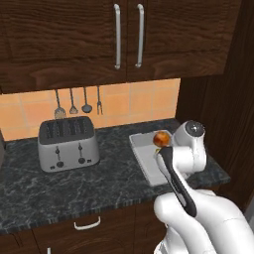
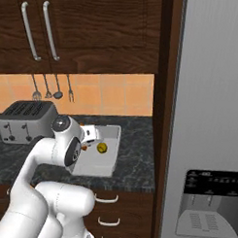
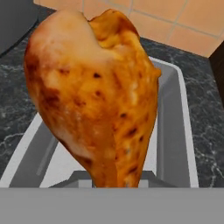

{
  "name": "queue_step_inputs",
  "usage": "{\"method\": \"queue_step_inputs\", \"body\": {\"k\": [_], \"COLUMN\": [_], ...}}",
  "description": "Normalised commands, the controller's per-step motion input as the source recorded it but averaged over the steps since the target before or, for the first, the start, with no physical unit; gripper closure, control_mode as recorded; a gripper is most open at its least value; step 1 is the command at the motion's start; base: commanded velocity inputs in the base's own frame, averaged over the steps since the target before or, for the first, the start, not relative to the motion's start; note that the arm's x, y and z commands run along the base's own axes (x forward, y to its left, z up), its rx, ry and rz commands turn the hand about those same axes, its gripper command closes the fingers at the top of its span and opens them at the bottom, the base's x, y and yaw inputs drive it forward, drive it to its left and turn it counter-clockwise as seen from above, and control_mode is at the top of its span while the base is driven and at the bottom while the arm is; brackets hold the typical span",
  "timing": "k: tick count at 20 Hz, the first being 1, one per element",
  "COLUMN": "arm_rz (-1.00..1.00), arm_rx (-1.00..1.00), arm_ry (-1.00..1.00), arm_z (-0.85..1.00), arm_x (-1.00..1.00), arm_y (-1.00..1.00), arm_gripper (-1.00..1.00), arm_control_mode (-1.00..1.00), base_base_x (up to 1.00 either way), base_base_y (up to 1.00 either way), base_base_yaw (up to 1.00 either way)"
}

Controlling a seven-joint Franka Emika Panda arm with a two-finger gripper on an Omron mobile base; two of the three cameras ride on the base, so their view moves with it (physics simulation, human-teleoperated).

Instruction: Place one lemon and one chicken drumstick in each tupperware on the nearby counter, to pack two identical lunches.

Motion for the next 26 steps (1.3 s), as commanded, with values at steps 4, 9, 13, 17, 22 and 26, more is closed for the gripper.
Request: {"method": "queue_step_inputs", "body": {"k": [4, 9, 13, 17, 22, 26], "arm_rz": [0.0, 0.0, 0.0, 0.0, 0.0, 0.0], "arm_rx": [0.0, 0.01, 0.0, 0.0, 0.0, 0.0], "arm_ry": [0.0, 0.01, 0.08, 0.05, 0.0, 0.0], "arm_z": [-0.28, -0.44, -0.67, -0.6, -0.55, -0.37], "arm_x": [0.23, 0.26, 0.27, 0.29, 0.36, 0.41], "arm_y": [0.0, 0.05, 0.23, 0.08, 0.0, 0.0], "arm_gripper": [1.0, 1.0, 1.0, 1.0, 1.0, -1.0], "arm_control_mode": [-1.0, -1.0, -1.0, -1.0, -1.0, -1.0], "base_base_x": [0.0, 0.0, 0.0, 0.0, 0.0, 0.0], "base_base_y": [0.0, 0.0, 0.0, 0.0, 0.0, 0.0], "base_base_yaw": [0.0, 0.0, 0.0, 0.0, 0.0, 0.0]}}
